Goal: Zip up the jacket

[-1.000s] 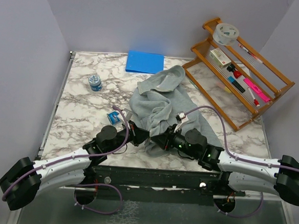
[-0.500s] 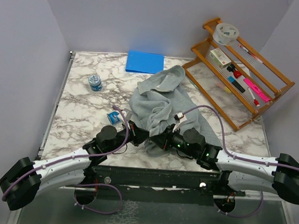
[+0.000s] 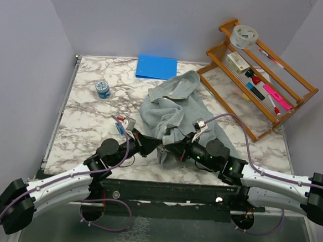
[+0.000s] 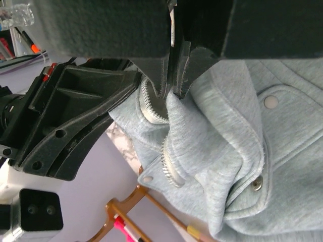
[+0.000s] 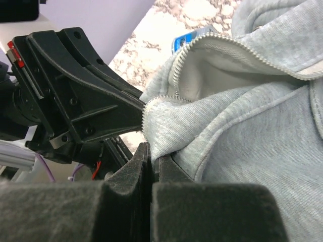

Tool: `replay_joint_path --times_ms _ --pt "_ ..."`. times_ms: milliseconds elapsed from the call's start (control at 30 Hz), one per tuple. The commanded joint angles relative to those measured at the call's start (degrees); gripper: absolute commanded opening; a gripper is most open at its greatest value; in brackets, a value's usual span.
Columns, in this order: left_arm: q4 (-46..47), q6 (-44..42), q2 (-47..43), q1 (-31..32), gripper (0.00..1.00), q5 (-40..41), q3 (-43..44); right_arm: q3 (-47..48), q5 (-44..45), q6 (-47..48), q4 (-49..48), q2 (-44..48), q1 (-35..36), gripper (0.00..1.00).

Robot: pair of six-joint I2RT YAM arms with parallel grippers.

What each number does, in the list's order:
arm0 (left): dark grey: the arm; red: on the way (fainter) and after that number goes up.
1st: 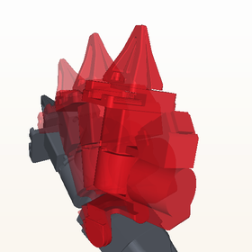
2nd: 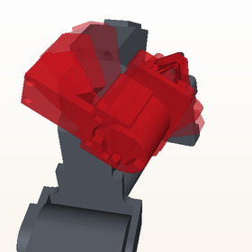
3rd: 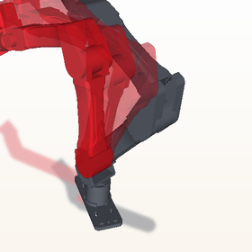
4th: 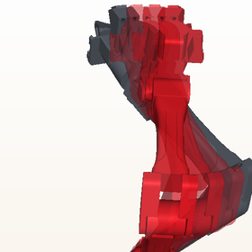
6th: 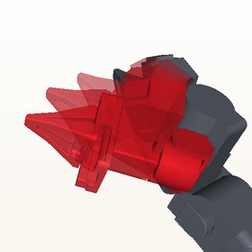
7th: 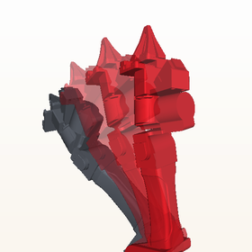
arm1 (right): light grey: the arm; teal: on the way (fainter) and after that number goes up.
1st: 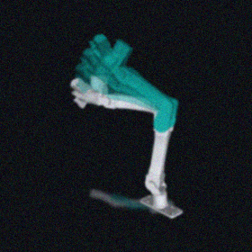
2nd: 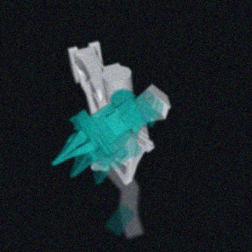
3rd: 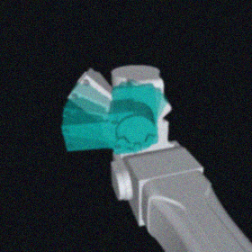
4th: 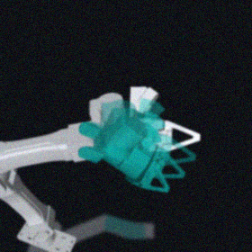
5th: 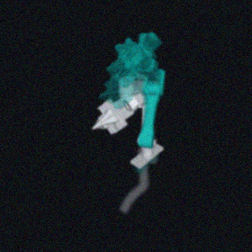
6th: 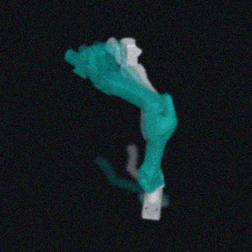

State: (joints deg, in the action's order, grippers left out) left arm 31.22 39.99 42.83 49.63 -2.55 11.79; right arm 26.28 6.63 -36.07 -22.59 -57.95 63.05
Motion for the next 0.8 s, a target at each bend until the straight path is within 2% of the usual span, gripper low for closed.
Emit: replay_joint_path --times_ms 0,100,233,467,600,767 --pt "2.28 0.82 -4.85 0.23 0.0 3.62 -0.86 0.54 1.02 5.26 -1.25 4.22 0.15 0.0" --pt "3.08 0.8 -7.25 0.23 0.0 3.43 -0.23 0.02 2.15 6.53 -2.97 6.56 0.15 0.0" --pt "4.65 0.77 -9.78 0.21 0.0 3.51 0.31 -2.15 4.0 5.91 -10.77 9.67 0.15 0.01" --pt "5.96 2.13 -9.57 0.21 0.0 3.78 2.11 1.89 -1.56 4.4 -11.25 7.64 0.15 0.01" --pt "5.85 2.33 -7.45 0.24 0.0 1.13 3.7 4.76 -1.97 2.35 -4.57 7.63 0.15 0.0" --pt "5.87 4.08 -6.58 0.21 0.0 2.07 3.93 2.84 -1.63 0.19 -6.05 8.45 0.15 0.0"
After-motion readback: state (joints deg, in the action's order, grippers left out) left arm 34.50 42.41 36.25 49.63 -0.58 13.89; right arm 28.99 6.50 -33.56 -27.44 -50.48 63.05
